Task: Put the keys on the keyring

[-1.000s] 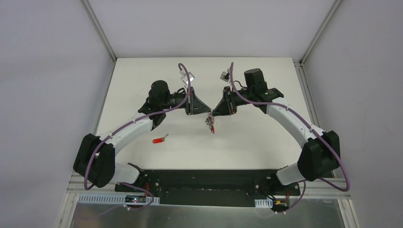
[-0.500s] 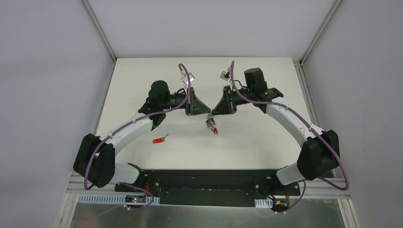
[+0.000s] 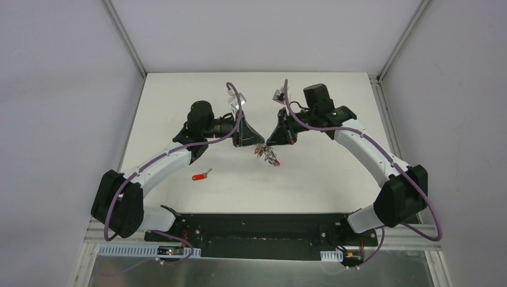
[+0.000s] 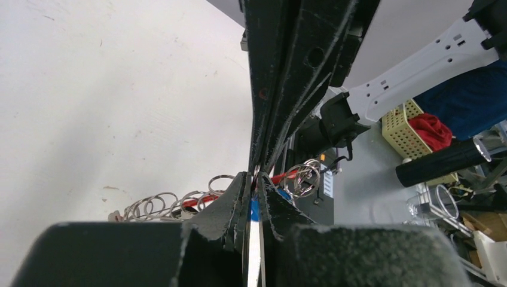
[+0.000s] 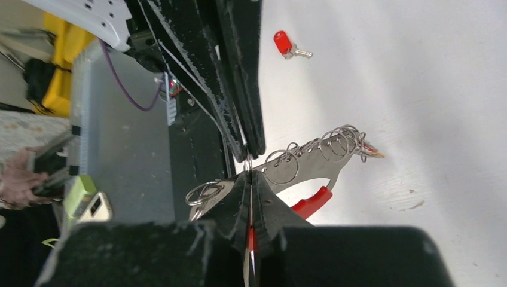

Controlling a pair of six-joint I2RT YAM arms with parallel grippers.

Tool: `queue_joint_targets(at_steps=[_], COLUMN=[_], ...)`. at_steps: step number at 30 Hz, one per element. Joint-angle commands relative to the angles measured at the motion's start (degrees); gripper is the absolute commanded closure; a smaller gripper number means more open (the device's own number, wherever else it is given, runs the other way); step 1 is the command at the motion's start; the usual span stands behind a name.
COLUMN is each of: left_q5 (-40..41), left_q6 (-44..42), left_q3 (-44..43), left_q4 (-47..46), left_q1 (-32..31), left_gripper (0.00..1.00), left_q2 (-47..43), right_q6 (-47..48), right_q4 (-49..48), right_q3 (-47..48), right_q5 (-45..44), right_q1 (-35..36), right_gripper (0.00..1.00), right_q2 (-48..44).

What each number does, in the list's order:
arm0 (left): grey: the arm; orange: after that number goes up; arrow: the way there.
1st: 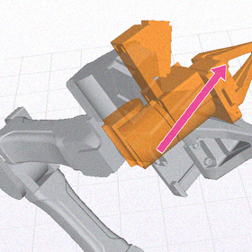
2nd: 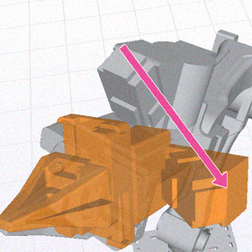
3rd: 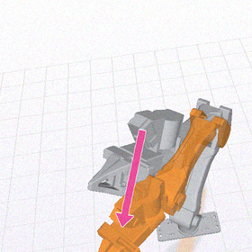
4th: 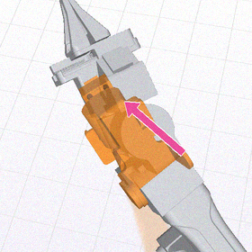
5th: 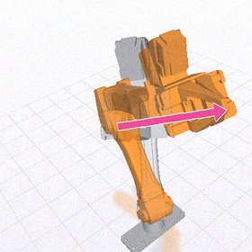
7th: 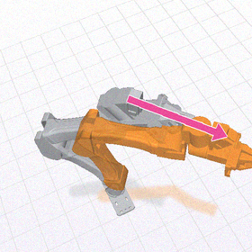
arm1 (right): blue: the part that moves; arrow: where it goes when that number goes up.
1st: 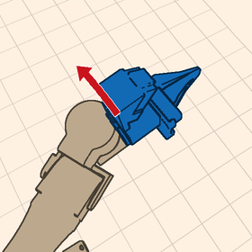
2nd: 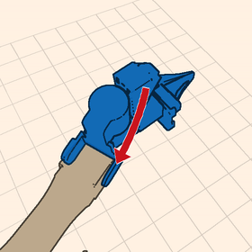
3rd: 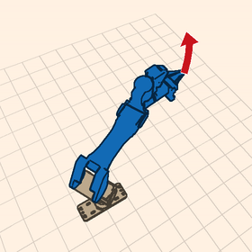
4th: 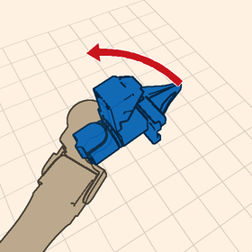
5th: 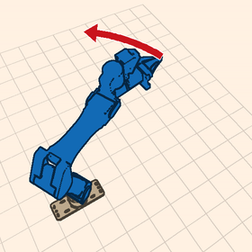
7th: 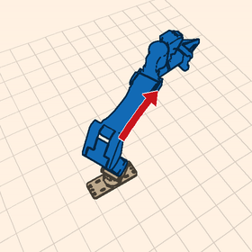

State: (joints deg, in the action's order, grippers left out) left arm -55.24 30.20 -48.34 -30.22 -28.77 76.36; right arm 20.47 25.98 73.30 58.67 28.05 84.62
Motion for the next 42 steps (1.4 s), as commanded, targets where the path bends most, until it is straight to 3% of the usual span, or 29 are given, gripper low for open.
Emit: queue_joint_targets(at_steps=[1,4,8,22,32,39,42], left_q5=[-2.41,-2.41,-2.95,-5.88,-5.82,-5.6,-5.1], left_q6=[-12.32,-17.76,-20.0,-24.82,-25.94,-26.94,-27.02], left_q3=[-4.26,-6.79,-6.7,-6.91,-7.22,-7.93,-8.59], left_q4=[11.92,19.4,20.64,22.58,23.44,25.04,26.17], left_q1=[0.3,0.3,0.09,-2.05,-3.53,-3.83,-3.83], left_gripper=[0.86,0.75,0.65,0.64,0.78,1.0,1.0], left_q2=[-2.86,-3.29,-3.5,-2.8,-1.51,-0.95,-0.94], right_q6=[11.06,14.07,15.65,15.14,14.44,13.95,13.21], right_q4=[10.08,13.79,16.45,17.91,17.18,16.29,15.71], right_q3=[5.68,6.69,8.49,10.64,10.49,9.79,9.38], right_q5=[-6.52,-10.05,-12.42,-10.19,-8.02,-7.57,-7.35], right_q1=[3.14,5.35,7.1,8.38,8.4,8.33,8.36], right_gripper=[1.0,1.0,1.0,1.0,1.0,1.0,1.0], right_q2=[-0.95,-0.75,-0.32,2.62,3.41,3.58,3.42])
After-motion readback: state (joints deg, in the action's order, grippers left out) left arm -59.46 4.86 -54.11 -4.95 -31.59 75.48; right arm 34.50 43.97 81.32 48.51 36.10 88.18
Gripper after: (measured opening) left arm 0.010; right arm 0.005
